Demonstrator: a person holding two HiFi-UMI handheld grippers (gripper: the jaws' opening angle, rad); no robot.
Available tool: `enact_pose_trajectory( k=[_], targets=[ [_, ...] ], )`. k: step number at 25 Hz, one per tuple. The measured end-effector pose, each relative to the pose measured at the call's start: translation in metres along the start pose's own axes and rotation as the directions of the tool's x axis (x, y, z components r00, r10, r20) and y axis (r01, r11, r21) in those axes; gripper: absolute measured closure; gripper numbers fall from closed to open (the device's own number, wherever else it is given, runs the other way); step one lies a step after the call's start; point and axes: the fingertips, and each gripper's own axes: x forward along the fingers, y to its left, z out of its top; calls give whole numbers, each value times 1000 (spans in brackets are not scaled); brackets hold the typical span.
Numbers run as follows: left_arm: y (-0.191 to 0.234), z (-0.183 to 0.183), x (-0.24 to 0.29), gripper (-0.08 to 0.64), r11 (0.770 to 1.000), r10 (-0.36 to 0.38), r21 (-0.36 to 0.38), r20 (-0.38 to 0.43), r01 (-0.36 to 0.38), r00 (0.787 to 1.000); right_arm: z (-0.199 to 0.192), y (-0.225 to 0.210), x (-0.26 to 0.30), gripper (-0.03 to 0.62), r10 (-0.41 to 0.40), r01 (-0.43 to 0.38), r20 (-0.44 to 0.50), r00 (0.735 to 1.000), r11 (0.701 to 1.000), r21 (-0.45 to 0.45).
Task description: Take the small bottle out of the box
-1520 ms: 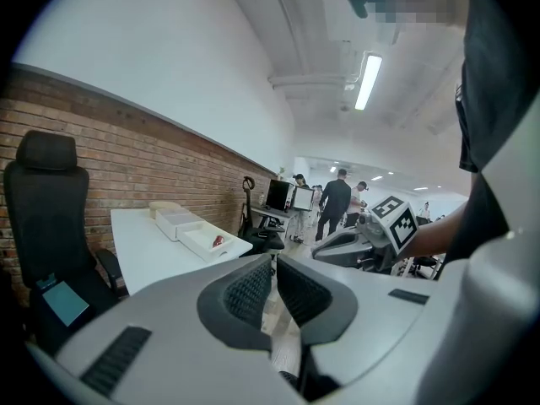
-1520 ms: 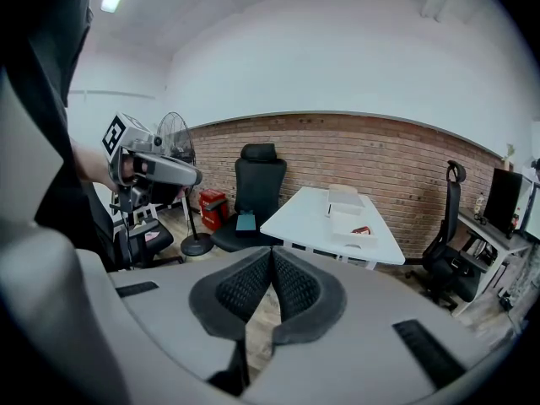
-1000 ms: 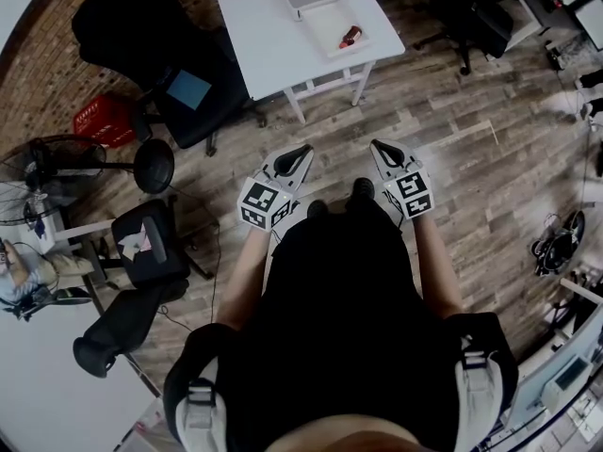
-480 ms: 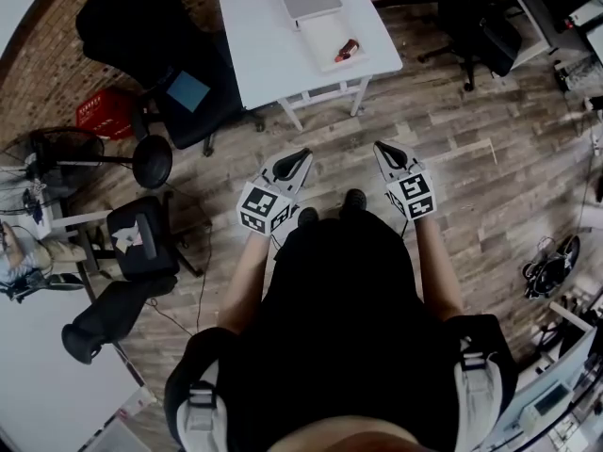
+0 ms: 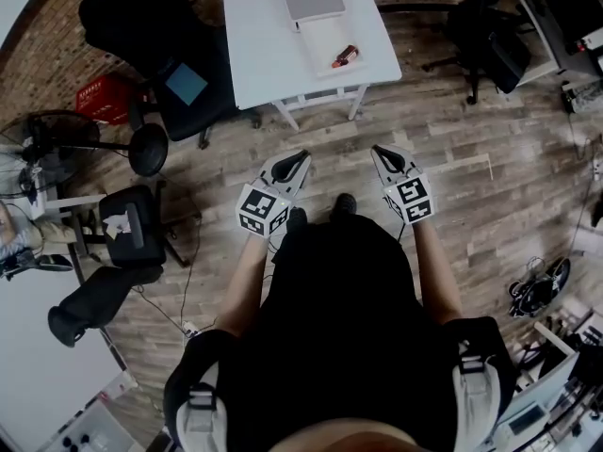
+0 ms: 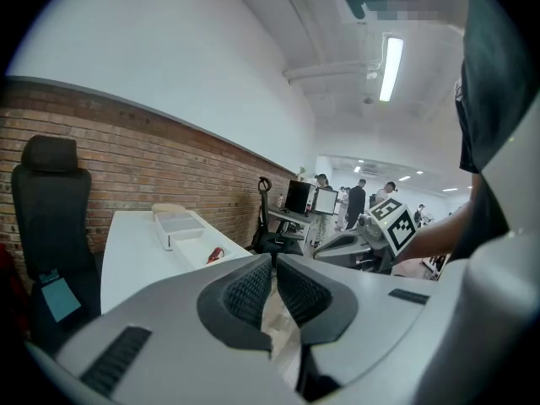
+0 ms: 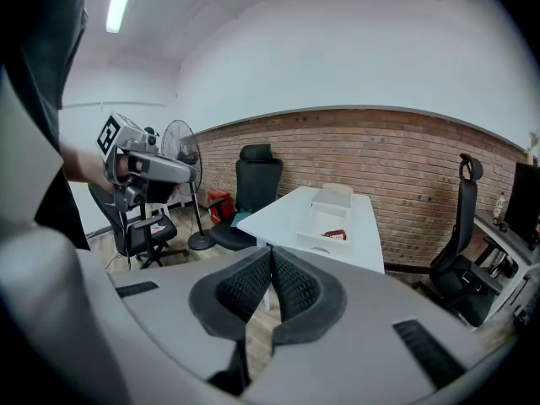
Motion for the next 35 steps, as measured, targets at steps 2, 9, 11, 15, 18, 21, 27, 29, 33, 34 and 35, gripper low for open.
enact_pose_trajectory(
  k=[2, 9, 11, 15, 18, 21, 27, 29, 33, 34, 35],
  targets=[
    [-4, -1, 6, 525, 1000, 7, -6, 1, -7, 1000, -2, -7, -2, 595, 8, -8, -1, 1000, 1000, -7],
    [-19, -2, 27, 525, 1000, 14, -13, -7, -15, 1000, -12, -31, -9, 595, 15, -15, 0, 1000, 1000, -6],
    [-23, 1, 33, 525, 1000, 21, -9, -8, -21, 1000, -14, -38, -11, 595, 21, -21, 2, 1000, 1000, -7],
    [-27, 6, 41, 525, 999, 41, -8, -3, -41, 999, -15, -47, -14, 595, 42, -42, 5, 999, 999, -9],
    [-30, 8, 44, 525, 999, 52, -8, -4, -52, 999, -16, -53, -14, 595, 53, -53, 8, 999, 998, -23],
    [-35, 9, 45, 525, 998, 54, -7, -3, -54, 999, -16, -57, -15, 595, 60, -59, 9, 998, 998, -31],
    [-35, 6, 47, 525, 999, 53, -13, -9, -53, 999, -16, -58, -14, 595, 62, -62, 5, 998, 997, -36],
    [-33, 8, 49, 525, 999, 50, -9, -7, -50, 999, -17, -60, -14, 595, 60, -59, 2, 998, 998, -33],
    [-26, 15, 53, 525, 999, 43, -2, 7, -43, 999, -16, -63, -11, 595, 46, -46, 3, 999, 999, -30],
    [-24, 16, 54, 525, 999, 40, -1, 9, -40, 999, -16, -65, -10, 595, 41, -41, 2, 999, 999, -27],
    [-22, 16, 55, 524, 999, 38, 0, 8, -38, 999, -16, -66, -9, 595, 36, -36, -1, 999, 999, -22]
  ],
)
